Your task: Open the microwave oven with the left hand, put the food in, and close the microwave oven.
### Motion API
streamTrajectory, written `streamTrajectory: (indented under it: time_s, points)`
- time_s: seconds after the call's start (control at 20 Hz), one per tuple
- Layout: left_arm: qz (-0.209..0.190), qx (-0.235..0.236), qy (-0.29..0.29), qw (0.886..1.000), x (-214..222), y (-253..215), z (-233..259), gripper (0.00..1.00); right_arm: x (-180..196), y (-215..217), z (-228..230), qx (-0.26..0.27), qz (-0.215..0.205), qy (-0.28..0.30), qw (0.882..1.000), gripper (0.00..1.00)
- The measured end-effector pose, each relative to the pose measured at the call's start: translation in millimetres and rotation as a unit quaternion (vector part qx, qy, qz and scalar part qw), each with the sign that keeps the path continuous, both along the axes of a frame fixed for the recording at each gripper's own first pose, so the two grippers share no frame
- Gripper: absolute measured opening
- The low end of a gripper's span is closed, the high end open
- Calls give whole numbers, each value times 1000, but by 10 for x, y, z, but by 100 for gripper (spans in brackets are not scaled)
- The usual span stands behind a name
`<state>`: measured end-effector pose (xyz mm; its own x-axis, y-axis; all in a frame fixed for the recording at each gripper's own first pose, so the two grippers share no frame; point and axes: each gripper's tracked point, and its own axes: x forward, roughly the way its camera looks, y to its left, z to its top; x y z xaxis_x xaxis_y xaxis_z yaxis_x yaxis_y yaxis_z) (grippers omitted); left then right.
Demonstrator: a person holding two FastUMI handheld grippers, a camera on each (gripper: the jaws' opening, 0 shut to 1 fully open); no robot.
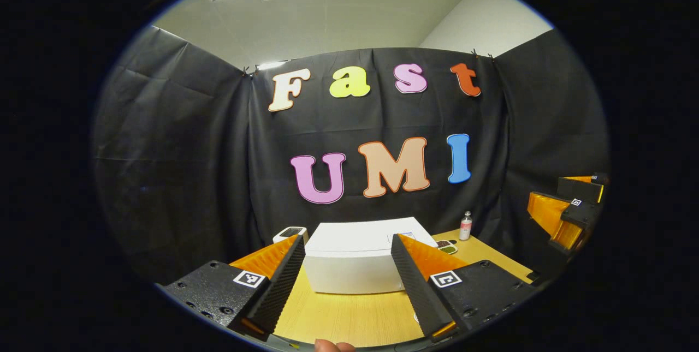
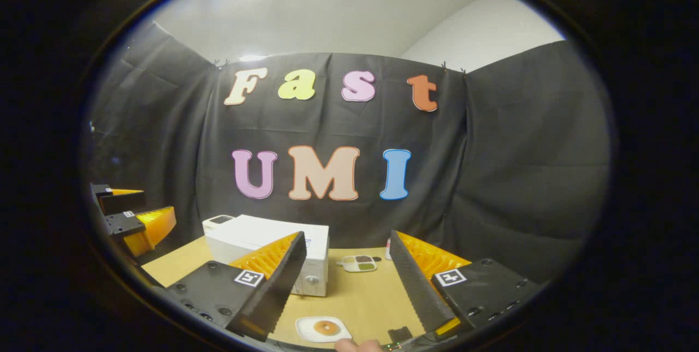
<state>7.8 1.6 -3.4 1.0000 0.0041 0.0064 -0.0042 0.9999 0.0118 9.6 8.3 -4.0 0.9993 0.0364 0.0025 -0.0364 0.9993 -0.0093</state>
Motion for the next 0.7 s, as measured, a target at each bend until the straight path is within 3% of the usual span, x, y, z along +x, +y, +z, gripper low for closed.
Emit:
streamTrajectory:
  time_s: [0.35,0.5,0.7]
  points:
    - [-20,-12,9,1000,228,-164,-335,94,60,-49,12,10,-1,-18,1000,96]
    - [-44,-25,20,998,456,-396,-760,94,53,-128,14,8,-8,-28,1000,96]
    - [-84,-8,37,996,798,-759,-1312,95,-34,-263,9,-15,-16,-37,999,96]
